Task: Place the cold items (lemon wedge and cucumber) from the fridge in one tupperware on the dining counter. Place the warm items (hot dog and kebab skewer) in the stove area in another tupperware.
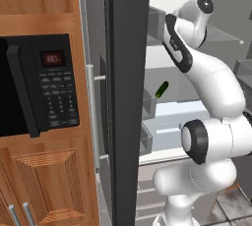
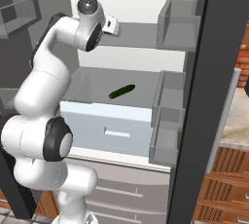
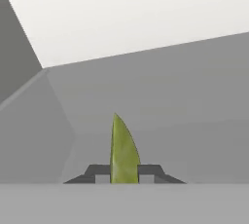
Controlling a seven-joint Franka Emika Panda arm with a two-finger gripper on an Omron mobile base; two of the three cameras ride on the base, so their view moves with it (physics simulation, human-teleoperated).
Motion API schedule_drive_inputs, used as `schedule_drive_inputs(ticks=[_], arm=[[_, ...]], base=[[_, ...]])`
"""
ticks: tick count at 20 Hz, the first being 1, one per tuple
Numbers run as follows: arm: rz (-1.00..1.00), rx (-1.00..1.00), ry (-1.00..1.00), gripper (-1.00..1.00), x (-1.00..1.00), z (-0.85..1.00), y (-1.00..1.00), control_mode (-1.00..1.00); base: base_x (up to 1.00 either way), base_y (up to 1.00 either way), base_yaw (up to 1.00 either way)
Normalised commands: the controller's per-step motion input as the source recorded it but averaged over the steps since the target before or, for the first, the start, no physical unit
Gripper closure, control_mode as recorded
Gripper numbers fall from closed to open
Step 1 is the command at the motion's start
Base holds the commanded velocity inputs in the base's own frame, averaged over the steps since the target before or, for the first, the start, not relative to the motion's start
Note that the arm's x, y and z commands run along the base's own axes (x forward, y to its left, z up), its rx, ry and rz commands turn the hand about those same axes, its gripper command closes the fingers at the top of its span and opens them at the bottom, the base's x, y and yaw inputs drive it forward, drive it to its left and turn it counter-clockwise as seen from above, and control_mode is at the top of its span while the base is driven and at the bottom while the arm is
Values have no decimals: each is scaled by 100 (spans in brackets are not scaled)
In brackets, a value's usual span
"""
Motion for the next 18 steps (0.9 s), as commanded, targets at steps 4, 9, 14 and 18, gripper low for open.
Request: schedule_drive_inputs(ticks=[4,9,14,18], arm=[[-2,0,-18,100,-100,1,-1,-100],[-8,0,-4,100,-100,24,-16,-100],[-9,0,0,100,-100,26,-18,-100],[-10,0,3,100,-100,24,-33,-100]], base=[[0,0,0],[0,0,0],[0,0,0],[0,0,0]])
